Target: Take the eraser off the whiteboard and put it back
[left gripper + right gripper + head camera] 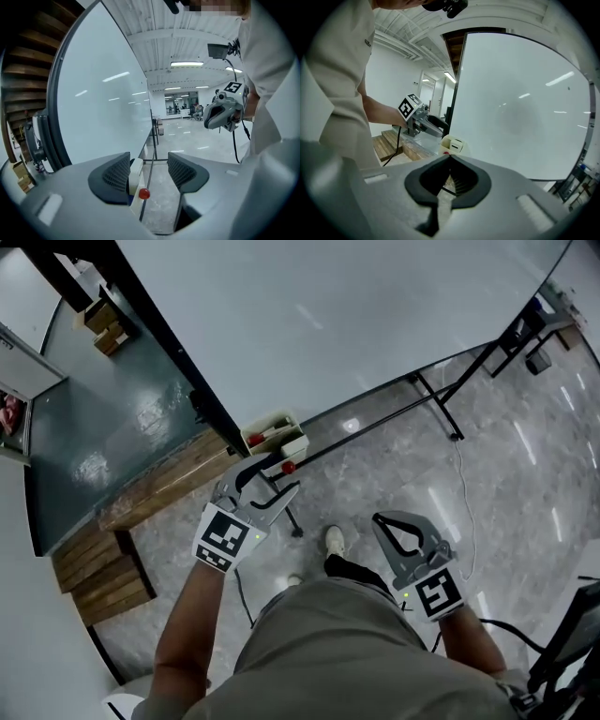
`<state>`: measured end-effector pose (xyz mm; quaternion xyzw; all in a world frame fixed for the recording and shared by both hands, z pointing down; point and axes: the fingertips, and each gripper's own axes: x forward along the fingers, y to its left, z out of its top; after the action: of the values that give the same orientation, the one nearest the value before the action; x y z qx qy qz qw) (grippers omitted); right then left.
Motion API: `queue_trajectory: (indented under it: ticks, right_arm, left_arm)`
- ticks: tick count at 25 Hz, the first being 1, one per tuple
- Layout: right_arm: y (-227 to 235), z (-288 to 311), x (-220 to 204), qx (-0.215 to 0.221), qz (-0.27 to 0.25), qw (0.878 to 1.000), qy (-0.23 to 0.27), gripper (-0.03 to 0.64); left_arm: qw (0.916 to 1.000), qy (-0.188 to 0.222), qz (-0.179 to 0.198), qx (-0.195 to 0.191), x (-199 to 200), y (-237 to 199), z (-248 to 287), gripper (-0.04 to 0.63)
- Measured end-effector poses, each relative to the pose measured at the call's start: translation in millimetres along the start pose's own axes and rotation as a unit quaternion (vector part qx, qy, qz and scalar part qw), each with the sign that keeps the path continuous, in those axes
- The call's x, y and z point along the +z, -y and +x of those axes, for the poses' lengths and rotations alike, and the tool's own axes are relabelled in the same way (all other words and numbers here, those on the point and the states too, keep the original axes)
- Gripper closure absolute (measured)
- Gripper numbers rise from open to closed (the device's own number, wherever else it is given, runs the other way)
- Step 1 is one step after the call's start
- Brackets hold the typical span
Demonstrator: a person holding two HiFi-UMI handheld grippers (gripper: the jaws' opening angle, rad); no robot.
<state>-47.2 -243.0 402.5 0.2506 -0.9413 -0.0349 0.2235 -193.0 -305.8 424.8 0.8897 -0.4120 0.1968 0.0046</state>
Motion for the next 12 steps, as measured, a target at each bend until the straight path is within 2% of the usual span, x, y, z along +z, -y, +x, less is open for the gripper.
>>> queue_trajectory:
  ticks: [3, 12]
  right_arm:
    - [20, 0, -6, -0.003, 0.005, 1.000, -0.005, 0.615]
    - [61, -1, -25, -0.012, 0.022, 1.000, -0.013, 0.615]
  left_arm:
    - [0.9995, -0.032, 0.009, -0.001, -9, -12, 23, 0.331]
    - [0.9934, -0.109, 0.036, -0.003, -34, -29, 66, 0.328]
